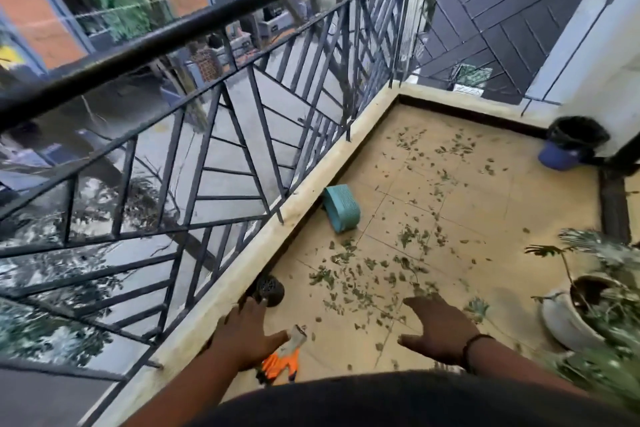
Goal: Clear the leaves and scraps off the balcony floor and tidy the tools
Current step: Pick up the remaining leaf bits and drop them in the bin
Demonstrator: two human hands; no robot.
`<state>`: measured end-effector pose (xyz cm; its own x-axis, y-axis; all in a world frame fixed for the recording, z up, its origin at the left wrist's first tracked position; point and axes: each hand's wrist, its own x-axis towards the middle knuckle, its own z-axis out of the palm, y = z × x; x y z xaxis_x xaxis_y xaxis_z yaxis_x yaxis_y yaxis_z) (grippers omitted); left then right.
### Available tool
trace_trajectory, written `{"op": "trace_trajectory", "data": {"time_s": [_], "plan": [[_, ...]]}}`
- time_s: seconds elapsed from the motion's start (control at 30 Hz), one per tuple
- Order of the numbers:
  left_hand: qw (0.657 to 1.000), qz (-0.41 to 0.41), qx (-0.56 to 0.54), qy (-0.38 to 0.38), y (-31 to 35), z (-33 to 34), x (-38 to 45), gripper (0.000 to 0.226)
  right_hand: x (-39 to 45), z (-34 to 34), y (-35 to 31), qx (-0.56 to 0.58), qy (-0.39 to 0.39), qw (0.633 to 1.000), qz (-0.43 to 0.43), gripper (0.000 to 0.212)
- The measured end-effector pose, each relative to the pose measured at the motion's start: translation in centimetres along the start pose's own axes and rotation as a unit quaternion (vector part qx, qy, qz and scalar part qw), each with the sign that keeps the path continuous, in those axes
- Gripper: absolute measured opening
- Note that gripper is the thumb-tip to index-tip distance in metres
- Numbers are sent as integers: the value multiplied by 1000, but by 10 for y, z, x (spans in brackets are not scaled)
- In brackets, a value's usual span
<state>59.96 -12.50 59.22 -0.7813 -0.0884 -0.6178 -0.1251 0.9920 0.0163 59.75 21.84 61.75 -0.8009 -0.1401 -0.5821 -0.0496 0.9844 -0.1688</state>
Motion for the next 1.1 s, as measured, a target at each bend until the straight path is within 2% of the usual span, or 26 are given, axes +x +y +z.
{"op": "trace_trajectory", "data": {"time_s": [0.17, 0.3, 0.33, 0.4, 0.47, 0.63, 0.77, 0.83, 0.93, 1.1], "plan": [[998, 23, 54, -7, 40, 16, -21, 100, -5, 2, 45, -13, -21, 1000, 1, 84], [996, 51, 73, -5, 44, 13, -25, 128, -2, 16, 61, 0, -29, 999, 24, 85], [996, 54, 78, -1, 43, 11, -22, 126, -1, 22, 61, -2, -31, 999, 27, 85], [995, 58, 87, -5, 38, 9, -15, 104, 0, 32, 60, 3, -36, 999, 40, 86], [992, 71, 100, -23, 32, 11, -5, 94, 1, 42, 57, 17, -36, 997, 65, 87], [978, 134, 149, -61, 5, 19, 30, 102, -8, 81, 29, 89, -45, 983, 155, 83], [964, 182, 174, -89, -25, 45, 52, 106, -11, 144, -6, 140, -115, 962, 204, 83], [964, 167, 158, -131, -35, 71, 56, 109, -5, 168, -22, 140, -173, 954, 202, 90], [966, 120, 117, -197, -45, 120, 64, 137, 13, 199, -38, 100, -227, 954, 166, 87], [976, 57, 68, -200, -46, 198, 93, 148, 70, 276, -44, 99, -271, 954, 79, 78]]}}
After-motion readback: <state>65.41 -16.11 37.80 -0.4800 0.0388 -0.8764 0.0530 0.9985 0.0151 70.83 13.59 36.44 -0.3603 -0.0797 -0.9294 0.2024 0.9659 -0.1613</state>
